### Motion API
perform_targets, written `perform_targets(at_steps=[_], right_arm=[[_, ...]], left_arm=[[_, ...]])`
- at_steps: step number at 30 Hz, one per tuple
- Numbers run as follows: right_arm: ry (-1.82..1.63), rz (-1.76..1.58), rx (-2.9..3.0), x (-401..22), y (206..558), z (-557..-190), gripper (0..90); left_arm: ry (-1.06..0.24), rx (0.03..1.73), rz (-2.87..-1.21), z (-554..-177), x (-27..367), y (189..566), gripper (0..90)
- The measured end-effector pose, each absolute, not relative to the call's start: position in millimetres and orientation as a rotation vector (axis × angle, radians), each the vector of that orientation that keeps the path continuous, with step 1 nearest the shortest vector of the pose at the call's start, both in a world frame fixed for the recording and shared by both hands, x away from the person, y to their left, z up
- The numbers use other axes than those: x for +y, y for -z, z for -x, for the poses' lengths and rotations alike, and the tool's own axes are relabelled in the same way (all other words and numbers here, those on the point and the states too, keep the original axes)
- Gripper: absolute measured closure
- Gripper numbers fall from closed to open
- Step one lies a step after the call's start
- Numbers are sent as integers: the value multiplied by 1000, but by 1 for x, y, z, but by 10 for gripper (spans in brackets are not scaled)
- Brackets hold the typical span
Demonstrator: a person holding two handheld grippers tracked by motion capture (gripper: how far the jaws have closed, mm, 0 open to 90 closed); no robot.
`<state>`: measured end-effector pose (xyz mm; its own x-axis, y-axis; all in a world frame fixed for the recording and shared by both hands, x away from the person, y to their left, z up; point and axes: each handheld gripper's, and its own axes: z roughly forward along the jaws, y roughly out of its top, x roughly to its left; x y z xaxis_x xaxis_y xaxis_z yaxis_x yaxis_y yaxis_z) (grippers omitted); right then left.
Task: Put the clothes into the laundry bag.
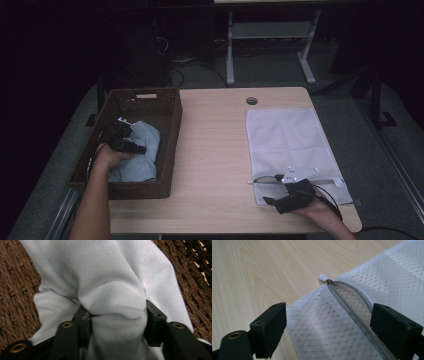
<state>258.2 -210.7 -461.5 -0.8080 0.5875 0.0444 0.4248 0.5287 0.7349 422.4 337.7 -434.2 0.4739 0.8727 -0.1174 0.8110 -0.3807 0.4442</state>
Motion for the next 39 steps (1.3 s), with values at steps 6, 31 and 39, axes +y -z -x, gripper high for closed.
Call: perform_targets(at_steps=[6,31,39], right_arm=[[-1147,-865,2559,-211,461,-258,131],[-1168,-875,2541,-215,461,-259,129],[-1164,-881,2539,-215,461,-259,126]], left_arm=[[-159,1425,-2305,-424,336,428,624],[-154,1395,-2078,-407,351,349,641],[-162,1356,-2026,-400,350,323,640]])
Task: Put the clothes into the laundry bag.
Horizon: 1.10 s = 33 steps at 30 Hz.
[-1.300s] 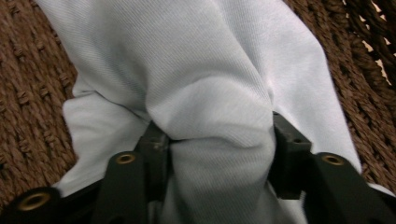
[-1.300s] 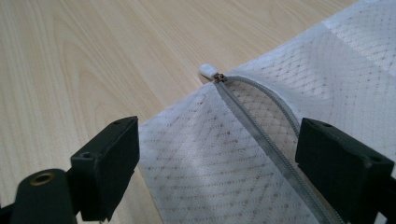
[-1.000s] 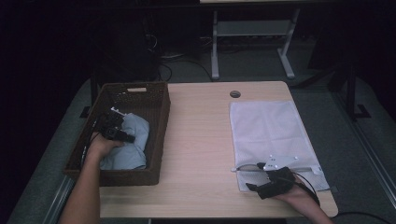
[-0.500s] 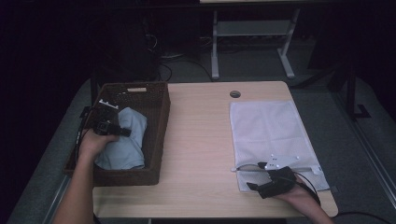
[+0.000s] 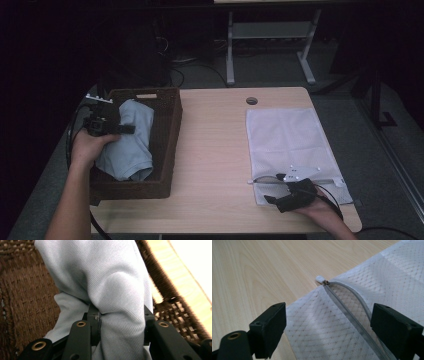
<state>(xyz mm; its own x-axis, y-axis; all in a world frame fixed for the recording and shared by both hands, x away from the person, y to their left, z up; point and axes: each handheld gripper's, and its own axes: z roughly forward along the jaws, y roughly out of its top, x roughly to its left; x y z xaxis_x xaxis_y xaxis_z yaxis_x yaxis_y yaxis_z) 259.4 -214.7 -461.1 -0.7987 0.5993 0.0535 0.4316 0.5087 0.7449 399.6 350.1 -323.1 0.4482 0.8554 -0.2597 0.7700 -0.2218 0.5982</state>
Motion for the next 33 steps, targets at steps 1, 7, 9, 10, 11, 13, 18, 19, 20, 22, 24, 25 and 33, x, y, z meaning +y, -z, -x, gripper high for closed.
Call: perform_targets(at_steps=[1,7,9,10,11,13,18,19,20,22,24,25,33], right_arm=[[-1166,-883,2539,-215,461,-259,126],[-1165,-893,2536,-216,461,-260,125],[-1165,-893,2536,-216,461,-260,125],[-1165,-893,2537,-216,461,-260,125],[-1165,-892,2537,-216,461,-260,125],[-1164,-888,2536,-215,461,-260,124],[-1165,-889,2535,-215,461,-260,123],[-1166,-891,2535,-215,461,-260,123],[-1166,-890,2535,-215,461,-260,123],[-1165,-890,2536,-216,461,-260,123],[-1164,-890,2536,-216,461,-260,123],[-1164,-890,2535,-216,461,-260,123],[-1166,-886,2535,-215,461,-260,123]], left_arm=[[-161,1353,-2027,-399,349,321,640],[-168,1318,-2022,-395,343,308,640],[-165,1303,-2014,-394,340,303,640],[-162,1296,-2009,-394,339,301,640],[-162,1291,-2008,-393,337,299,640],[-161,1277,-2014,-393,333,295,640],[-166,1236,-2019,-392,324,285,640],[-164,1217,-2013,-391,320,281,640],[-159,1202,-2009,-391,317,278,641],[-150,1176,-2008,-390,311,274,640],[-144,1155,-2009,-390,305,271,640],[-145,1144,-2018,-389,301,269,640],[-142,1054,-2037,-388,273,251,640]])
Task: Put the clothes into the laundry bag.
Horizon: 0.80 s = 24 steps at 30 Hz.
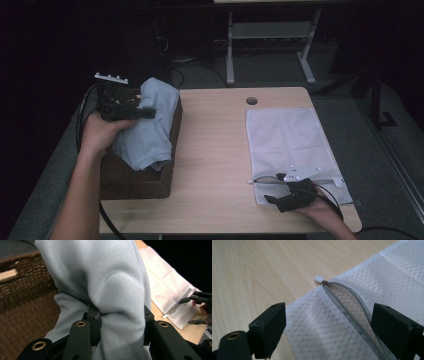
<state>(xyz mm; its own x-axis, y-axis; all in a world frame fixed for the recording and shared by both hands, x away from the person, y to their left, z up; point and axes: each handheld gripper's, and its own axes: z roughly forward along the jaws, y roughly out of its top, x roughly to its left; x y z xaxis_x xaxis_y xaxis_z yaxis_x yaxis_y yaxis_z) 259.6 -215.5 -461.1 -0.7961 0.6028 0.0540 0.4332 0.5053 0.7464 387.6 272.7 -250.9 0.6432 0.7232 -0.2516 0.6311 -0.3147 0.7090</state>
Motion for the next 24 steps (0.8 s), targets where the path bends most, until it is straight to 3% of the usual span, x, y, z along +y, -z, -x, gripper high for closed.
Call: perform_targets(at_steps=[10,24], right_arm=[[-1169,-883,2533,-216,461,-259,123],[-1172,-880,2530,-216,460,-258,123]], left_arm=[[-133,945,-2060,-389,234,234,640],[-61,836,-2113,-398,180,244,640]])
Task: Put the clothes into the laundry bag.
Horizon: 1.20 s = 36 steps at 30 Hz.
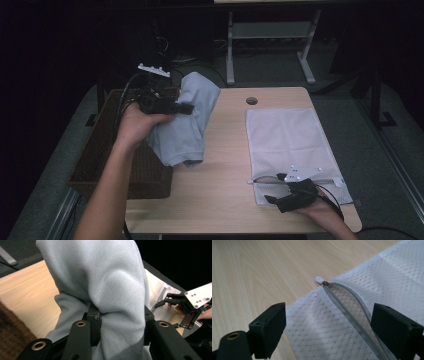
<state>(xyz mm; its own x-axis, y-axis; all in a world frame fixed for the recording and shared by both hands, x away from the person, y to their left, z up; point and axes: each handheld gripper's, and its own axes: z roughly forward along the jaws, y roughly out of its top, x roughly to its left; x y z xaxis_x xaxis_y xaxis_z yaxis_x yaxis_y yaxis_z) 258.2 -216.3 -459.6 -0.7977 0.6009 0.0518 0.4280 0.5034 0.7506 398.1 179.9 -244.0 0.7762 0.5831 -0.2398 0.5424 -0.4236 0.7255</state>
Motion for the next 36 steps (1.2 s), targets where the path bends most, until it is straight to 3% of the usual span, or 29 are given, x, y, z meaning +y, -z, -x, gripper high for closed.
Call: perform_targets(at_steps=[36], right_arm=[[-1178,-876,2528,-219,459,-258,123]], left_arm=[[46,895,-2392,-443,105,385,629]])
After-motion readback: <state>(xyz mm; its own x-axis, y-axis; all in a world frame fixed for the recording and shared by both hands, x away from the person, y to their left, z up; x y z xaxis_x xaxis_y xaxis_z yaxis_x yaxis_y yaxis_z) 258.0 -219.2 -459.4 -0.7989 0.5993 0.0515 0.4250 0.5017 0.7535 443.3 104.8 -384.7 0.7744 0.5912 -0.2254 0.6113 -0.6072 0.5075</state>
